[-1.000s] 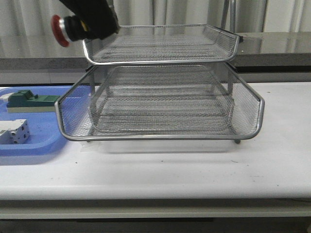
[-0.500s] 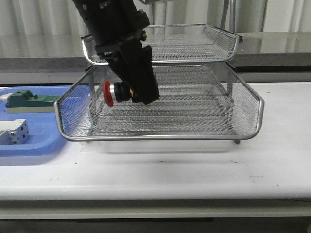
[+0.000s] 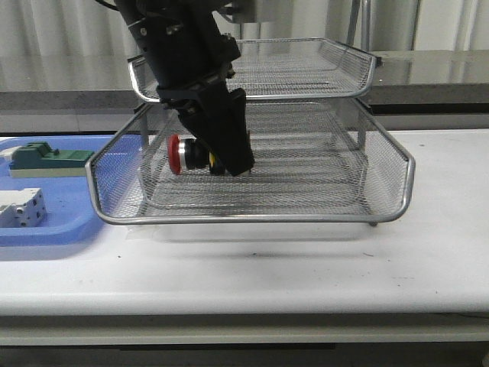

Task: Place button on rack with both arms
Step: 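Lower the button into the pulled-out middle tray and open the left gripper, then withdraw the left gripper up and away from the rack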

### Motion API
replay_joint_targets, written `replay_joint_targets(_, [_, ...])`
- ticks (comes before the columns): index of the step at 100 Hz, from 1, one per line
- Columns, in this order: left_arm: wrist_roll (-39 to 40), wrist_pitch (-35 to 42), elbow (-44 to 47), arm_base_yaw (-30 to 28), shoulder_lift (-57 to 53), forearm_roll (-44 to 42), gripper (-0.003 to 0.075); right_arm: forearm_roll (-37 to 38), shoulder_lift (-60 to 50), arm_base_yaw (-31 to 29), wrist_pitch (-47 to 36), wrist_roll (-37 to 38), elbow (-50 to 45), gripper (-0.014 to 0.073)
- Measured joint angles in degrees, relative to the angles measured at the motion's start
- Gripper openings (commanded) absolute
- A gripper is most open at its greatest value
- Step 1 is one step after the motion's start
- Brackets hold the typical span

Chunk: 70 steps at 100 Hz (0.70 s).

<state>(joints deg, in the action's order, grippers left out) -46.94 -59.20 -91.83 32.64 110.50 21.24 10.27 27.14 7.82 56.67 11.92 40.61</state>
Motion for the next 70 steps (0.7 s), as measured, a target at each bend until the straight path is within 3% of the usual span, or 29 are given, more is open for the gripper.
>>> replay_joint_targets(32, [0.0,-0.5,-0.32,0.0,0.0,0.0,0.0497,0.0,0.0,0.0,0.0,0.0,0.0,-0.0068])
replay_joint_targets(70, [3.46,-10.01,-8.66,0.0,0.0,0.1,0.0496,0.0,0.0,0.0,0.0,0.0,0.0,-0.0068])
